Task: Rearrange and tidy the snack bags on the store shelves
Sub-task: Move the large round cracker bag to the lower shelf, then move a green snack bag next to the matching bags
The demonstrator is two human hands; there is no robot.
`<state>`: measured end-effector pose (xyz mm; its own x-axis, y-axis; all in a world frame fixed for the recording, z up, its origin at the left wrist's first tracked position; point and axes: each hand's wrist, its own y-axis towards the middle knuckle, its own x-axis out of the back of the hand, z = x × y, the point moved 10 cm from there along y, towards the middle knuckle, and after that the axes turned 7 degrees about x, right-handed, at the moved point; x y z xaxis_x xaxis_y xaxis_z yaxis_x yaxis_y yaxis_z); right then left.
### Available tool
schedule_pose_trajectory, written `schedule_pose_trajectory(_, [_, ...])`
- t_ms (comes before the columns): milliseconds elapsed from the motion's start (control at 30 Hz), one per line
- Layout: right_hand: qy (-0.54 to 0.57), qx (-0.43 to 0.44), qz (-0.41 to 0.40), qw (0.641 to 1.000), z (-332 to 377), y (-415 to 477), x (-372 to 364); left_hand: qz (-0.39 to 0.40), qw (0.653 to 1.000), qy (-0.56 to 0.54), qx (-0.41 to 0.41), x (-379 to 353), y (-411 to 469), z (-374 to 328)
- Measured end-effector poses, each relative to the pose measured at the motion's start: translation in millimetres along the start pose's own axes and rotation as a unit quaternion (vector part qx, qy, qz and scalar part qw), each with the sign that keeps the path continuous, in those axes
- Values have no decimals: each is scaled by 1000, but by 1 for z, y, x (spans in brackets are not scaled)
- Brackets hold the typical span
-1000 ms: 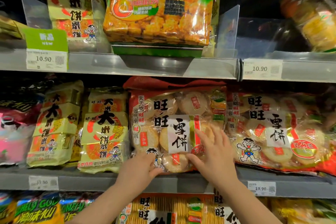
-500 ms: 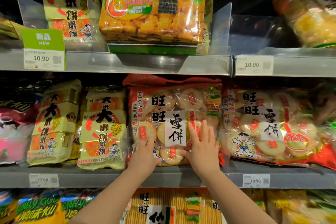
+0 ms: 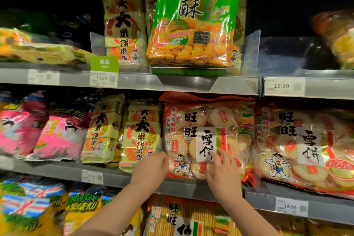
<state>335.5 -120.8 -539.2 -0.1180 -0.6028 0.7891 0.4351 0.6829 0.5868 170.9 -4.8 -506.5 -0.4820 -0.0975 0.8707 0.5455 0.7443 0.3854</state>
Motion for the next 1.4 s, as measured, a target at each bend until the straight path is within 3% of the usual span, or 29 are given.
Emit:
schedule_pose_trajectory(167, [182, 34, -32, 982, 34, 20, 68, -92, 995, -33, 8, 70, -4, -14])
schedule_pose_trajectory(367, [236, 127, -228, 936, 87, 39, 200, -230, 964, -107, -80, 174, -3, -61])
schedule_pose_trajectory(500, [246, 111, -243, 932, 94, 72, 255, -240, 954, -145, -108, 228, 21, -86])
schedule_pose_trajectory(700, [298, -60, -217, 928, 53, 120, 290, -160, 969, -188, -20, 260, 66, -74])
schedule_pose_trajectory(833, [333, -158, -88, 925, 45, 151, 290, -106, 973, -189, 77, 278, 91, -59])
schedule_pose_trajectory(967, [466, -232, 68, 851, 55, 180, 272, 65, 975, -141, 157, 268, 106, -56])
schedule_pose_trajectory(1067, [567, -218, 95, 789, 67, 188, 256, 192, 954, -164, 163, 250, 110, -60])
schedule_pose_trajectory(1167, [601, -220, 124, 758, 76, 184, 235, 259, 928, -215, 158, 237, 111, -65])
schedule_pose_trajectory(1267, [567, -260, 143, 769, 77, 179, 226, 241, 933, -221, 154, 241, 116, -61])
schedule_pose_trajectory(1400, [503, -291, 81, 810, 76, 169, 243, 253, 933, -216, 137, 244, 123, -53])
